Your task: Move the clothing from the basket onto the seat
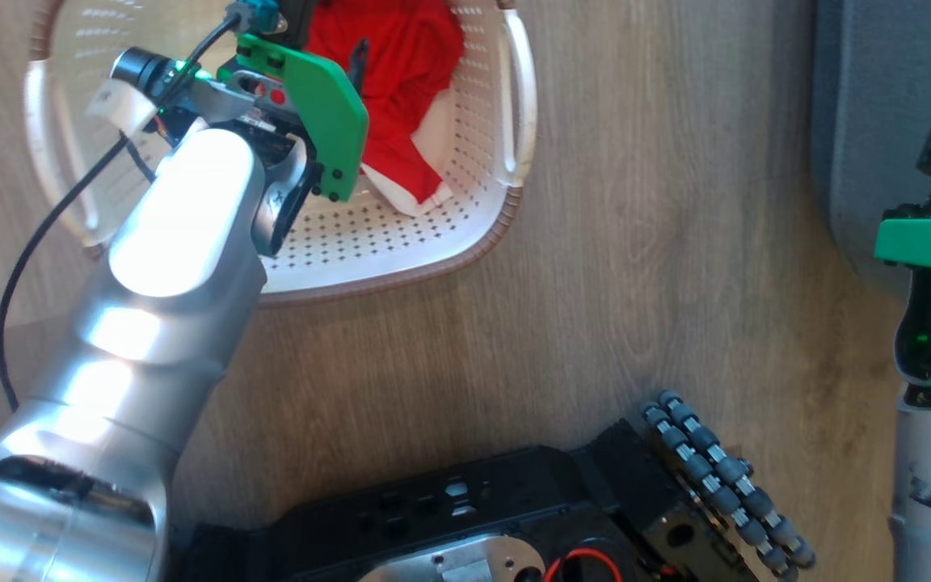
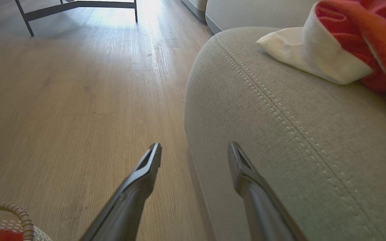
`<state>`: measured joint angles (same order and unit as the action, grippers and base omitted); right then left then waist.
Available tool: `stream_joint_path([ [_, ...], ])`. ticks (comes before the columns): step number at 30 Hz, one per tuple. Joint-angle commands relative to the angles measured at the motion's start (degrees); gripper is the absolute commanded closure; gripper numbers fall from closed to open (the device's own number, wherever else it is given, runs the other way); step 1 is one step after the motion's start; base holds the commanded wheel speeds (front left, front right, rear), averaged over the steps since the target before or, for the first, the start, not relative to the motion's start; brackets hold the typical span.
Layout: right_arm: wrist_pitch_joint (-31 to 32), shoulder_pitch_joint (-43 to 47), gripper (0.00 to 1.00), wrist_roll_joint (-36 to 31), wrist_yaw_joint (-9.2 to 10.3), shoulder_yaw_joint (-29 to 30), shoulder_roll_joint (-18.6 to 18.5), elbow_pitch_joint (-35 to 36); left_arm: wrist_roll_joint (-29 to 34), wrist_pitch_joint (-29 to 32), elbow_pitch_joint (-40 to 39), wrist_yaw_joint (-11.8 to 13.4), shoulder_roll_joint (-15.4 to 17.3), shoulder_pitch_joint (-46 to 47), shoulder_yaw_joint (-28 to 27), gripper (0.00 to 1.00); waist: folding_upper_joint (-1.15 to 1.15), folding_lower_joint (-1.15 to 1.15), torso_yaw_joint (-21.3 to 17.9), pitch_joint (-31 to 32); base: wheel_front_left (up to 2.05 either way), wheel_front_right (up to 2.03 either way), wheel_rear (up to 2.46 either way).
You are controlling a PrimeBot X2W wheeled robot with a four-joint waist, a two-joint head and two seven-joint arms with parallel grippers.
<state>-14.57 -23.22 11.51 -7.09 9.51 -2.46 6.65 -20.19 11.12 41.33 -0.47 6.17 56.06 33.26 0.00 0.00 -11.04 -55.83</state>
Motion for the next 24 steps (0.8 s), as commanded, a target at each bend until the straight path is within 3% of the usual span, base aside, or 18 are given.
stream_joint_path([
  [1, -0.42, 2.01, 0.0, 0.45, -0.4, -0.73, -0.42, 1.98, 0.08, 0.34, -1.03, 0.16, 0.52, 0.51, -0.65, 0.0, 0.0, 0.0, -0.8, -0.57, 0.0, 0.0, 0.0],
  [24, -0.42, 6.1, 0.0, 5.13, -0.4, -0.74, -0.42, 4.42, -0.52, 0.35, 12.02, 2.62, 3.69, 6.53, -1.68, 0.0, 0.0, 0.0, -6.9, -3.0, 0.0, 0.0, 0.0],
])
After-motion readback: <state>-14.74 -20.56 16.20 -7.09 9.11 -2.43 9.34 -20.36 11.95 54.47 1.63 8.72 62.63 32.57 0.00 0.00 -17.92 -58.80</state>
